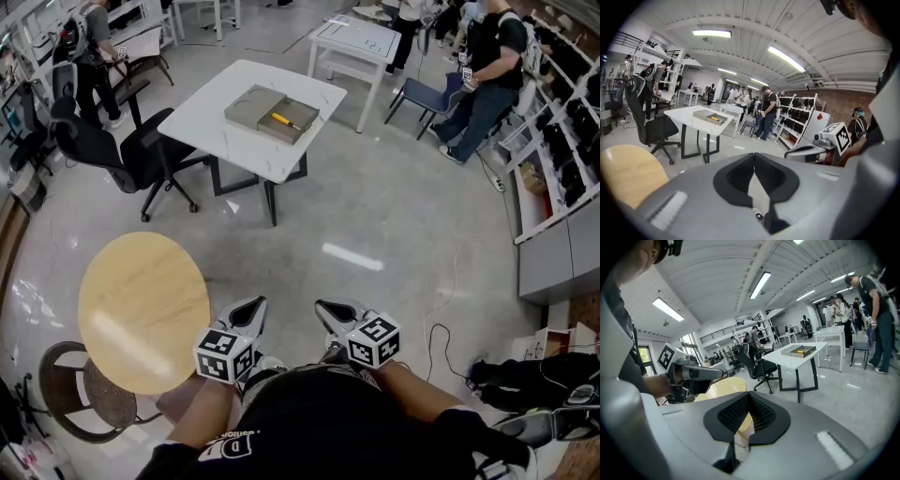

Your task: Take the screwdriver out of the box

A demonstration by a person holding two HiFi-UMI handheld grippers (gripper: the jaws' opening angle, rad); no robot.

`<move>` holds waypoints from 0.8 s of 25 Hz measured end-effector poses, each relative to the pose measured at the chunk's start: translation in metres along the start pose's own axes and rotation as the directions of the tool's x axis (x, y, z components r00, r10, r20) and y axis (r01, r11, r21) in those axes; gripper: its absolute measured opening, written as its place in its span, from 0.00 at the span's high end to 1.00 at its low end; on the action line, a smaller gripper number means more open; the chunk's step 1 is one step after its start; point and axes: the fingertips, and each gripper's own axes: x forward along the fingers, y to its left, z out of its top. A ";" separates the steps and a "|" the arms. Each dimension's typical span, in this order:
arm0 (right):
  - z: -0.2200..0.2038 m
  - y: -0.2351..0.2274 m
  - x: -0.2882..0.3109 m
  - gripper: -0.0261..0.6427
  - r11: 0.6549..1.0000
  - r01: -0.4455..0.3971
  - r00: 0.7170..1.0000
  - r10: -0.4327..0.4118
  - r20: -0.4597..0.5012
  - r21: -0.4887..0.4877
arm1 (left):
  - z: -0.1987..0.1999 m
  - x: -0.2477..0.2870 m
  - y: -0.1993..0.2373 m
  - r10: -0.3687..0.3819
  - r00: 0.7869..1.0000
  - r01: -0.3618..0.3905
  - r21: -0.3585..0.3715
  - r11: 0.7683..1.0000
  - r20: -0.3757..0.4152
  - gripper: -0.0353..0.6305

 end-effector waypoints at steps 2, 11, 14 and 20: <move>-0.004 0.004 -0.001 0.96 1.000 0.011 1.000 -0.011 -0.003 -0.001 | -0.004 -0.005 0.000 -0.005 1.000 0.005 0.001 1.000 -0.001 0.86; -0.020 0.021 0.003 0.96 0.999 0.043 0.999 -0.043 -0.006 0.032 | -0.023 -0.028 0.014 -0.007 1.000 0.007 -0.016 1.000 0.001 0.86; -0.015 0.021 0.009 0.96 0.998 0.049 0.999 -0.049 -0.006 0.044 | -0.022 -0.033 0.019 0.001 1.000 -0.001 -0.025 1.000 0.011 0.86; -0.011 0.022 0.029 0.96 0.998 0.023 1.000 -0.022 -0.016 0.059 | -0.021 -0.036 0.030 0.022 1.000 -0.021 -0.041 0.999 0.019 0.86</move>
